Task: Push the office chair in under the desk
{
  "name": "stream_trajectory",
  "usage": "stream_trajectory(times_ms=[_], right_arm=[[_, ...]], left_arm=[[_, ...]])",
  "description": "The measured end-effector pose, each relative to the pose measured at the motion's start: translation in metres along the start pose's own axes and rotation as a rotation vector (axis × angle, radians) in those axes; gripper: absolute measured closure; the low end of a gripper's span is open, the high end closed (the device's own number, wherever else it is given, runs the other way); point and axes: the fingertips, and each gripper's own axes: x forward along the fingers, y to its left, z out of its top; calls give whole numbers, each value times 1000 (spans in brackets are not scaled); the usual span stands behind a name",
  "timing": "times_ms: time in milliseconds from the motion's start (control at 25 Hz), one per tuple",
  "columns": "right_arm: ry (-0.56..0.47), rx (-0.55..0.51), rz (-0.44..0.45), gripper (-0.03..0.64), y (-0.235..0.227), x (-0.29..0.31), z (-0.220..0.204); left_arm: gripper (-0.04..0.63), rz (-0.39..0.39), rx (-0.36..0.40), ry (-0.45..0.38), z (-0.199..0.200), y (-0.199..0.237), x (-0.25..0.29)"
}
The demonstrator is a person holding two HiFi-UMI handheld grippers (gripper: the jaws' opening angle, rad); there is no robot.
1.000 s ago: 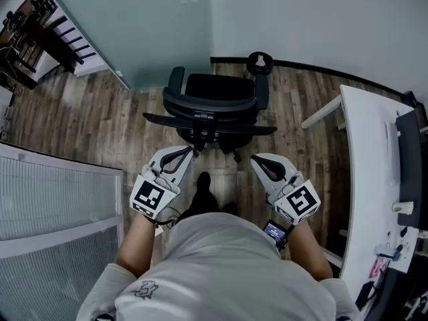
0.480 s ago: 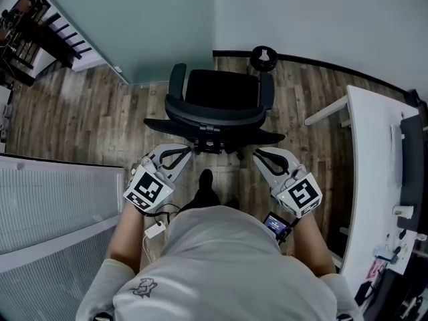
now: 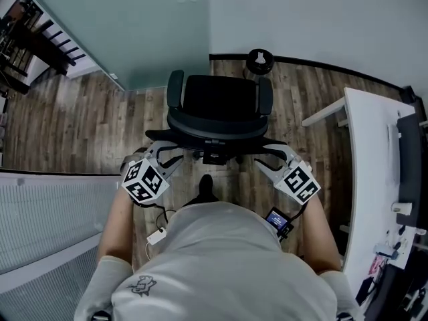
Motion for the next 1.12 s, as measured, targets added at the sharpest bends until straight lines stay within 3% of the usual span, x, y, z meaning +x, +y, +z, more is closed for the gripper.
stream_trajectory(times_ms=[200,360,480,800,960,1040,1120], right_arm=[[231,-172,-2,439,-4,20,-31],[313,-238,12,430,-7,37,-38],[380,-270,24,425,-12,48,-48],[506,-258,62,419,-19,70,-74],[556,-273,52,433,-20,82,-79],[590,-286,64,457,-18,83,-82],[609,-287,73,466,-17,84,-84]], left_arm=[[429,-22,52,104,-33,21,6],[364,-80,91,206,-63,32,12],[356,-134,123,256,-80,35,21],[356,-230,200,340,-109,42,44],[358,-226,242,345,-122,46,51],[454,-209,271,337,-124,48,54],[462,-208,276,325,-124,49,54]])
